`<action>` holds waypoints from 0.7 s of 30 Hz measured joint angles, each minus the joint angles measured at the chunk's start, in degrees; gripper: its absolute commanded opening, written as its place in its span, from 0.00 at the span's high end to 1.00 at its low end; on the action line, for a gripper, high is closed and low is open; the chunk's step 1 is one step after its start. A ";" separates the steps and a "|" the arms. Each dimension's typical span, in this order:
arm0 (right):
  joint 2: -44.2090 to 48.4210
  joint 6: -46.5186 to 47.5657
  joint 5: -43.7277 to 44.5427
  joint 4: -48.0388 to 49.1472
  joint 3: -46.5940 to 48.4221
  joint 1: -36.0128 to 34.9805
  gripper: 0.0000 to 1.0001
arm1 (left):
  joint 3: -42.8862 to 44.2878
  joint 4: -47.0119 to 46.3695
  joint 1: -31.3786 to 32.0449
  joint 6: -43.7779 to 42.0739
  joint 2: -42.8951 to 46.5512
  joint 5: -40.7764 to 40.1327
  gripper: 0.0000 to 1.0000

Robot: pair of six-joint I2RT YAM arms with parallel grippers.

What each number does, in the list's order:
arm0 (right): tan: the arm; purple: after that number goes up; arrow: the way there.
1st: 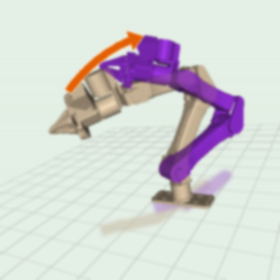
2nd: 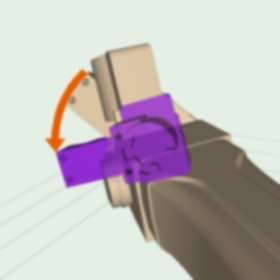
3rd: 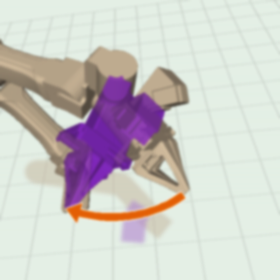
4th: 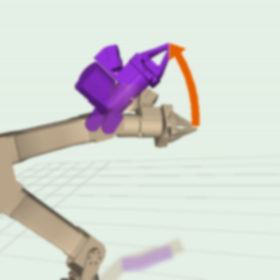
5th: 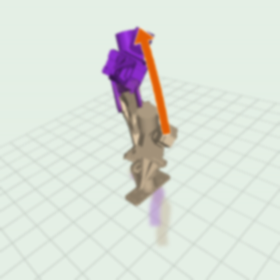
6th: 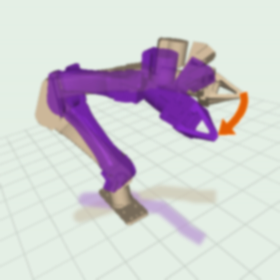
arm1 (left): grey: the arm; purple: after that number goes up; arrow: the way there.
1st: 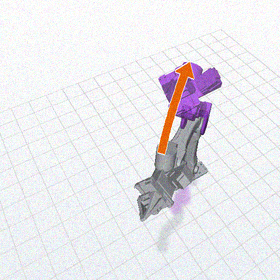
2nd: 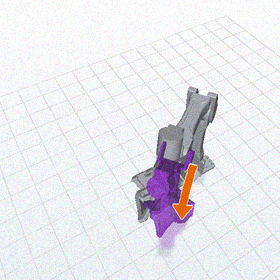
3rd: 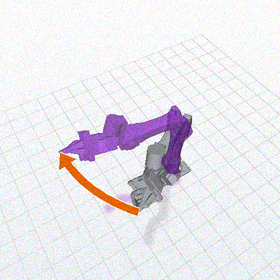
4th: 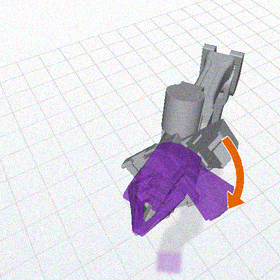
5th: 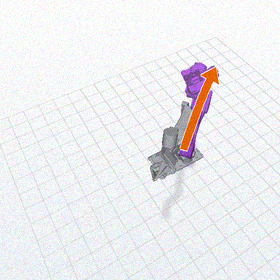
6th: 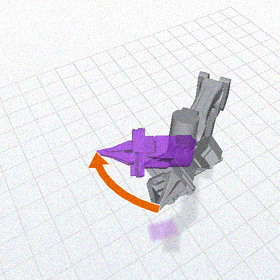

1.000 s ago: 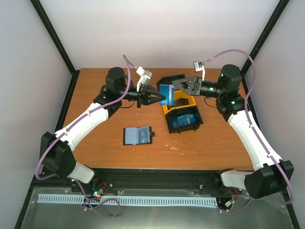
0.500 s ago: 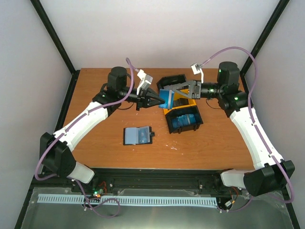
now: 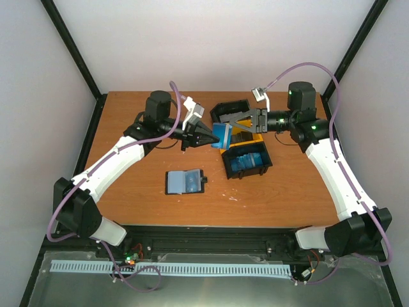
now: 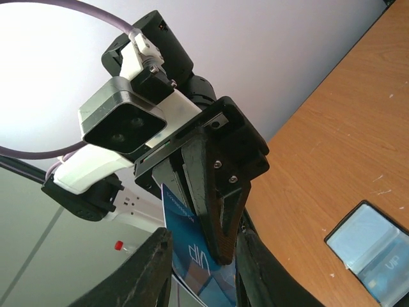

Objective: Put the credit cards into the card holder
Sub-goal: Pick up the credit card from the storage box.

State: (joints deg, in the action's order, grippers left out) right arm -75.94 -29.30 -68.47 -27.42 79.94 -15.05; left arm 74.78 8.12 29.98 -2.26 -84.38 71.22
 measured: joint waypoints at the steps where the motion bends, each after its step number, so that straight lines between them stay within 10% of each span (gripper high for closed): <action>1: -0.17 0.13 -0.20 -0.28 0.15 0.02 0.73 | 0.00 0.39 0.00 -0.72 0.00 -0.07 0.99; 21: -2.19 1.86 -2.12 -5.09 0.39 0.00 0.71 | -0.02 6.12 -0.07 -9.33 0.00 -1.27 0.99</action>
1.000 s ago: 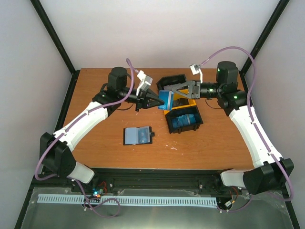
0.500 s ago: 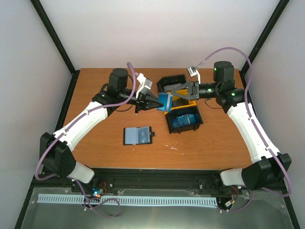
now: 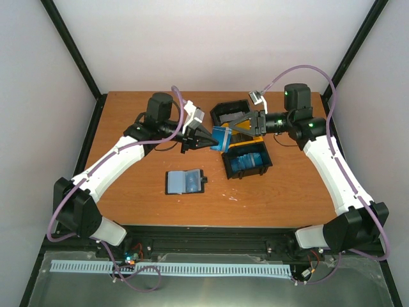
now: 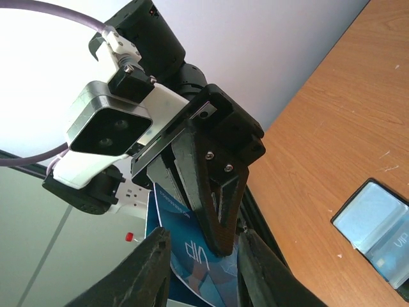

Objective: Put the credit cards into the card holder
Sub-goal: Pick up the credit card from the storage box.

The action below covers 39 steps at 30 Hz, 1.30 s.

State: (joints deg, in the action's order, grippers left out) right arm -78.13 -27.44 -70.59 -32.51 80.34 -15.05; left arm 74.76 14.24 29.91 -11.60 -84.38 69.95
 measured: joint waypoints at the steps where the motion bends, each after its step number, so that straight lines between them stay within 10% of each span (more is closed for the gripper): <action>1: 0.00 0.31 0.04 -0.26 0.04 0.00 0.71 | 0.00 0.00 0.02 0.02 0.00 0.04 0.99; 27: 7.17 11.26 5.68 5.75 -6.43 -3.17 0.74 | -2.56 -21.11 0.35 31.69 0.15 4.92 0.99; 39: 9.31 -1.99 4.48 17.68 -13.68 -3.72 0.97 | -2.34 -22.82 0.11 38.03 0.11 -0.11 0.90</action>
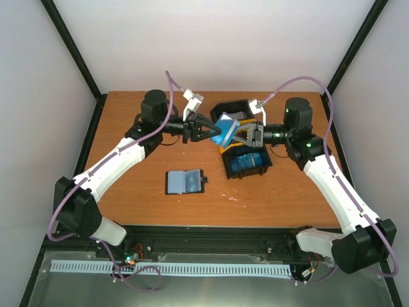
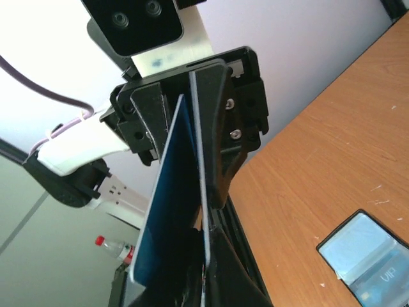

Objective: Put the credit cards into the card holder
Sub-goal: Pick up the credit card from the storage box.

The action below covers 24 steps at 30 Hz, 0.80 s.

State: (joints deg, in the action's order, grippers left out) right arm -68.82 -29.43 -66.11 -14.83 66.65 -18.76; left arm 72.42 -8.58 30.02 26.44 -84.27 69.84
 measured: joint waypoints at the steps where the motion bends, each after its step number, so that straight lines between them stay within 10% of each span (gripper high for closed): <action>1: 0.02 -1.09 0.46 0.70 -0.09 -0.04 0.97 | 0.00 -0.02 -0.13 0.70 -0.09 -0.55 0.94; 24: 0.33 -18.36 9.31 9.35 -3.67 1.01 0.97 | -1.55 -4.42 -1.95 13.25 -2.32 -3.96 0.96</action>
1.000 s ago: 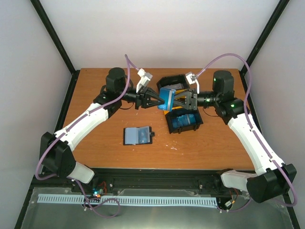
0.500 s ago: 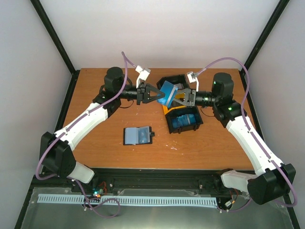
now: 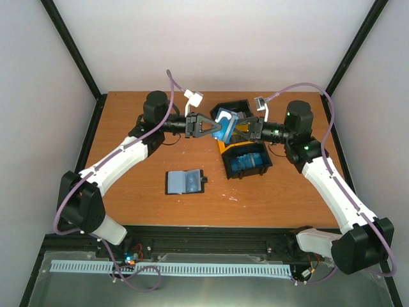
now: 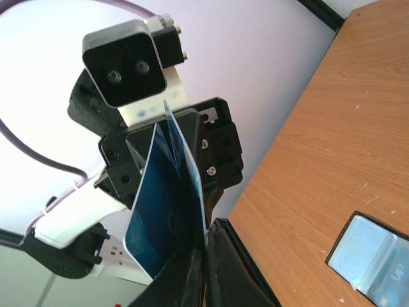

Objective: Put the credit cards into the card holder
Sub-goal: Pick up the credit card from the storage box.

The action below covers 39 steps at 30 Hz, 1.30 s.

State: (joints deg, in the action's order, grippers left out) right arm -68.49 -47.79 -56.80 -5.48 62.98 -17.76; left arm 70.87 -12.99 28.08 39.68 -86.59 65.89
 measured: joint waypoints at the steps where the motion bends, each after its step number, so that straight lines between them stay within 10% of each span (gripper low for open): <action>1: 0.00 -1.18 0.31 0.96 -0.52 0.20 0.97 | 0.00 -0.35 -0.04 0.92 -0.35 0.24 0.96; 18: -4.13 -14.14 -0.35 17.92 -5.44 3.78 0.86 | 2.08 -15.41 -0.70 21.22 -10.23 6.99 0.98; 39: -7.74 -16.24 -0.61 24.83 -5.38 4.28 0.97 | 3.02 -18.49 -0.66 26.29 -13.11 9.35 0.90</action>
State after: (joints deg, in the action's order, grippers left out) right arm -76.23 -64.03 -57.41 19.35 57.60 -13.47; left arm 73.89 -31.48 27.42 65.98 -99.70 75.24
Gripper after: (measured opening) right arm 0.029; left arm 0.094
